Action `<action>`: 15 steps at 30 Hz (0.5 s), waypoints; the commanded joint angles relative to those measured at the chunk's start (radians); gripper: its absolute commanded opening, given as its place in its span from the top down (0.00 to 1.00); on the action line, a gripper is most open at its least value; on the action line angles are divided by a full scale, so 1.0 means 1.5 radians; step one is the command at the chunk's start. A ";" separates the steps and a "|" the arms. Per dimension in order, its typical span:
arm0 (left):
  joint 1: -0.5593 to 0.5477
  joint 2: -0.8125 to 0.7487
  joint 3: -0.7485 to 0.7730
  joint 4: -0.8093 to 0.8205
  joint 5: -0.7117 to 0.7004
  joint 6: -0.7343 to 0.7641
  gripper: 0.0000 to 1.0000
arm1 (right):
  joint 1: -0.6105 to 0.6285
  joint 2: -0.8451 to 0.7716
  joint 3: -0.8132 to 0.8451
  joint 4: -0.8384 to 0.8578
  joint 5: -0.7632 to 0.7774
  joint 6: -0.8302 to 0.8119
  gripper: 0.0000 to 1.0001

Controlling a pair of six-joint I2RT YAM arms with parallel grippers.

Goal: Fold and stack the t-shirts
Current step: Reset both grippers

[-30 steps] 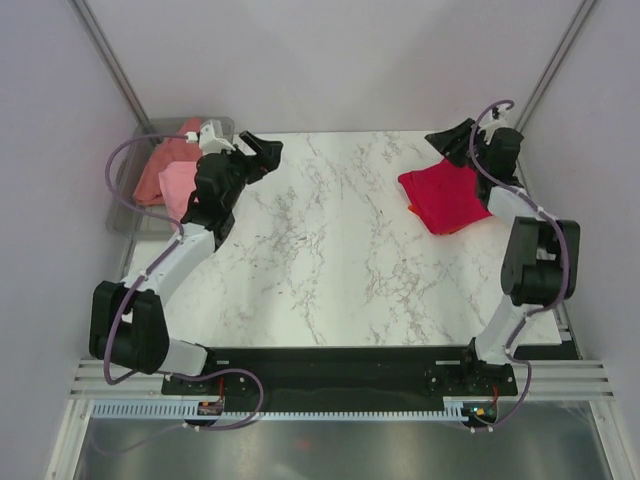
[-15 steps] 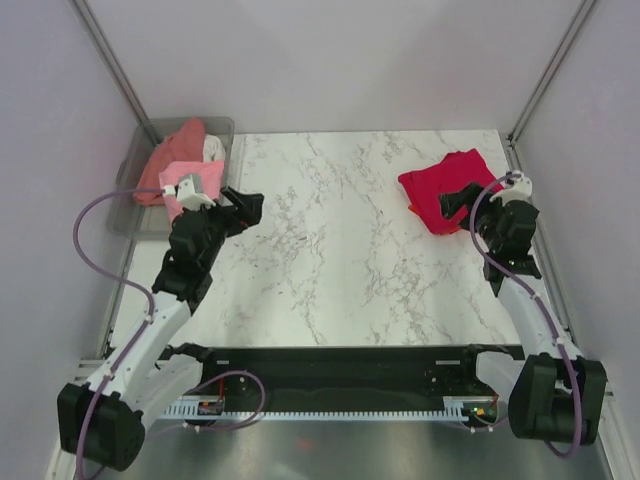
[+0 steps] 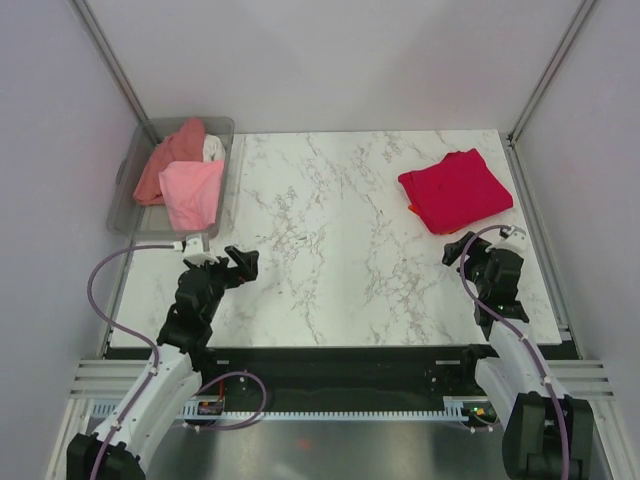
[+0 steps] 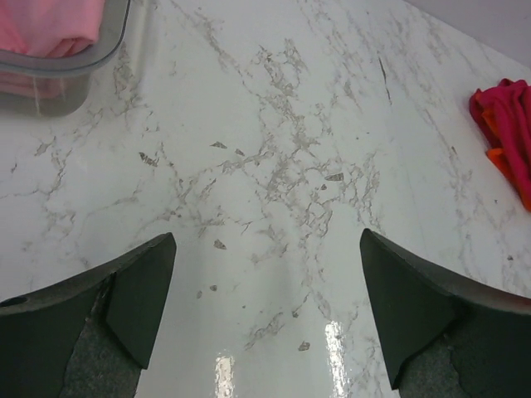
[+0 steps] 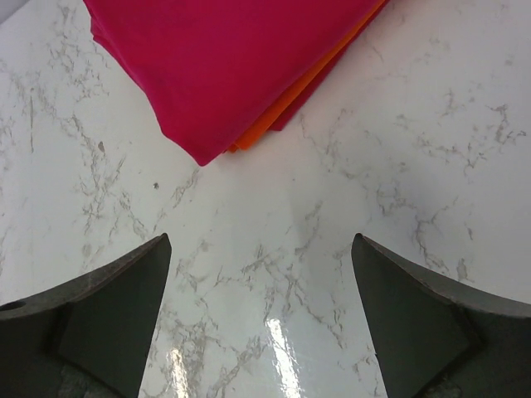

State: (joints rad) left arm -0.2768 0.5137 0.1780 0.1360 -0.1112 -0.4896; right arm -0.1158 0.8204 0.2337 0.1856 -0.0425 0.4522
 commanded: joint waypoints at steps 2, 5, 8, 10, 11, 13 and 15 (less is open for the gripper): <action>-0.001 0.002 -0.021 0.072 -0.060 0.042 0.00 | 0.000 -0.032 -0.011 0.046 0.055 0.008 0.02; -0.001 0.033 -0.005 0.053 -0.051 0.037 0.00 | -0.001 -0.022 -0.005 0.043 0.056 0.008 0.02; 0.000 0.049 0.002 0.055 -0.043 0.034 0.00 | -0.001 -0.004 0.005 0.041 0.054 0.006 0.02; -0.001 0.050 0.001 0.057 -0.038 0.034 0.00 | -0.001 -0.004 0.005 0.038 0.053 0.003 0.02; -0.001 0.050 0.001 0.058 -0.030 0.035 0.00 | -0.001 -0.008 0.003 0.038 0.052 0.003 0.02; 0.000 0.050 0.000 0.057 -0.027 0.035 0.00 | -0.001 -0.027 -0.005 0.039 0.053 0.004 0.02; -0.001 0.050 0.000 0.058 -0.021 0.035 0.00 | -0.001 -0.035 -0.008 0.039 0.051 0.004 0.02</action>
State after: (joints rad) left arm -0.2771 0.5911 0.1448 0.1734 -0.1505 -0.4770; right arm -0.1158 0.7937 0.2230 0.2165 0.0227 0.4587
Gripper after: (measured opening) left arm 0.993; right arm 0.982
